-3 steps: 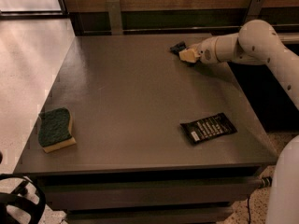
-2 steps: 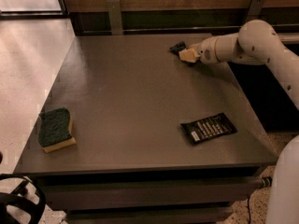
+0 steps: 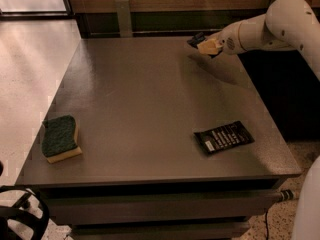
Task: Move rxbar blueberry near sponge
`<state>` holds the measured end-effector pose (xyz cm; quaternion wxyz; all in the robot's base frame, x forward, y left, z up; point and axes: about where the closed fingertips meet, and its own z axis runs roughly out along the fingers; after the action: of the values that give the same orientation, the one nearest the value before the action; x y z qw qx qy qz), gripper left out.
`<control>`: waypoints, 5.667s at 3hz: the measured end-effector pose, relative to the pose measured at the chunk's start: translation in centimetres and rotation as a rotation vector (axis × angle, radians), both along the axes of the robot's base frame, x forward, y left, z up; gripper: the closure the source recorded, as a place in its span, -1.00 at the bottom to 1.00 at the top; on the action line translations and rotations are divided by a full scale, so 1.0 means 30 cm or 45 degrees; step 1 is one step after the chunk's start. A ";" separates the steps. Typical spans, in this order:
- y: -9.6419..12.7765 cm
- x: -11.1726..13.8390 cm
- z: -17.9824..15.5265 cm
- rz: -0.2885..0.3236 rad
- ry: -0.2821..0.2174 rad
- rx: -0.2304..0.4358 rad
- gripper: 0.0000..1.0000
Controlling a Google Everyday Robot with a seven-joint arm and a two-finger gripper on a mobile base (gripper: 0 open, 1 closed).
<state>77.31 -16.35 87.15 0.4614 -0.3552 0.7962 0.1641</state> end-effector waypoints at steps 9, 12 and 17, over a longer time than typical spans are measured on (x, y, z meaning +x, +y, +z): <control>0.421 -0.723 -0.001 0.746 0.189 0.062 1.00; 0.610 -0.820 0.004 0.978 0.220 0.015 1.00; 0.872 -0.716 -0.036 1.124 0.220 -0.003 1.00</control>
Offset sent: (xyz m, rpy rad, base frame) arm -0.0477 -0.0282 0.0611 -0.0528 0.0527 0.1381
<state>55.83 9.81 86.06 0.2789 -0.6463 0.6042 0.3734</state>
